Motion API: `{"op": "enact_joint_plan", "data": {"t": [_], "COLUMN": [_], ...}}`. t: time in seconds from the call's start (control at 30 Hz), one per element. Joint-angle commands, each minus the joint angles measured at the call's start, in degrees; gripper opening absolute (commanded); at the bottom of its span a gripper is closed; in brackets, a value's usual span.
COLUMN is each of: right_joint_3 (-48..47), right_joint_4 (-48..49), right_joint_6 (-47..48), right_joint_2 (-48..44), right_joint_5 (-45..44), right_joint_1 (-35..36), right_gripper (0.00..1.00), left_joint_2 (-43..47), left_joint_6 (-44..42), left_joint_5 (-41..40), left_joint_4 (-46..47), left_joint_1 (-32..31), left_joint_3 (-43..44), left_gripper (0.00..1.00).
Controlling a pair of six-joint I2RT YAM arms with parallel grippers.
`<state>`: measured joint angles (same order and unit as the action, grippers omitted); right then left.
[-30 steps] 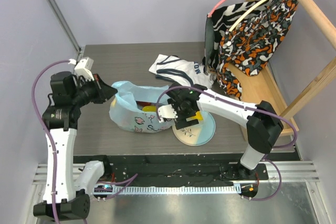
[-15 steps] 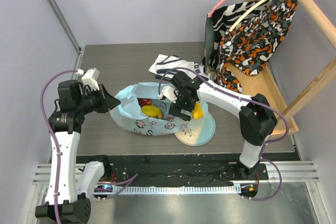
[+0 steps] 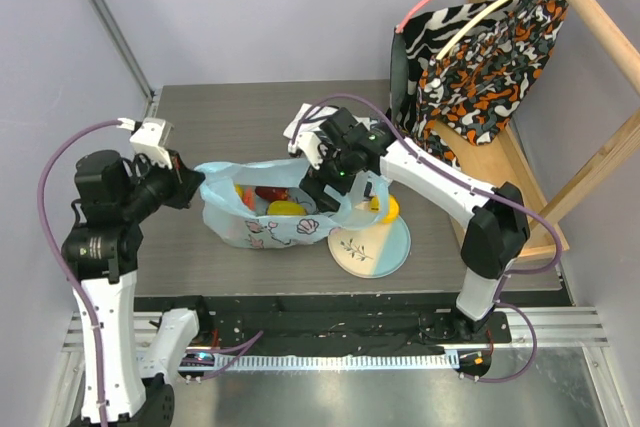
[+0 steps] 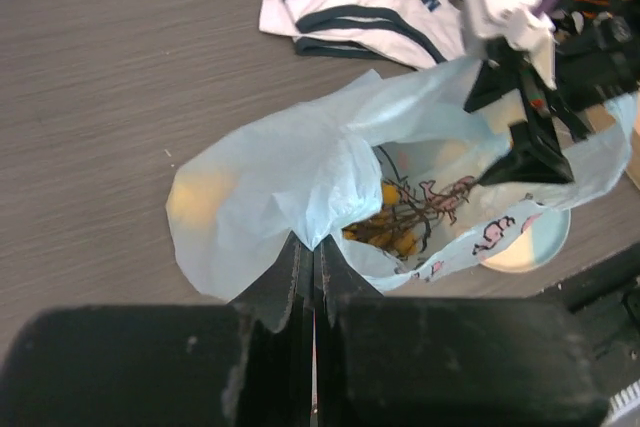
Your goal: Take the fake fruits out of the plastic bag
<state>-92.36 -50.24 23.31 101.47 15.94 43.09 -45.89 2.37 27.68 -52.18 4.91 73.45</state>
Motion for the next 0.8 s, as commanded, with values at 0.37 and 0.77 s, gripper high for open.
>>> {"op": "enact_joint_plan", "data": {"t": [0.37, 0.77], "right_joint_3": [1.1, -15.0], "right_joint_4": [9.4, 12.6], "right_joint_6": [-3.4, -6.8], "right_joint_2": [6.6, 17.0], "right_joint_5": [-7.2, -18.8], "right_joint_1": [19.4, 14.7], "right_gripper": [0.64, 0.62], "left_joint_2": [1.1, 4.6], "left_joint_6": [-10.2, -19.6], "left_joint_5": [3.7, -3.8], "left_joint_4": [-22.6, -26.8], "left_joint_1": [0.3, 0.3], "left_joint_3": [4.6, 3.7], "left_gripper": [0.00, 0.00]}}
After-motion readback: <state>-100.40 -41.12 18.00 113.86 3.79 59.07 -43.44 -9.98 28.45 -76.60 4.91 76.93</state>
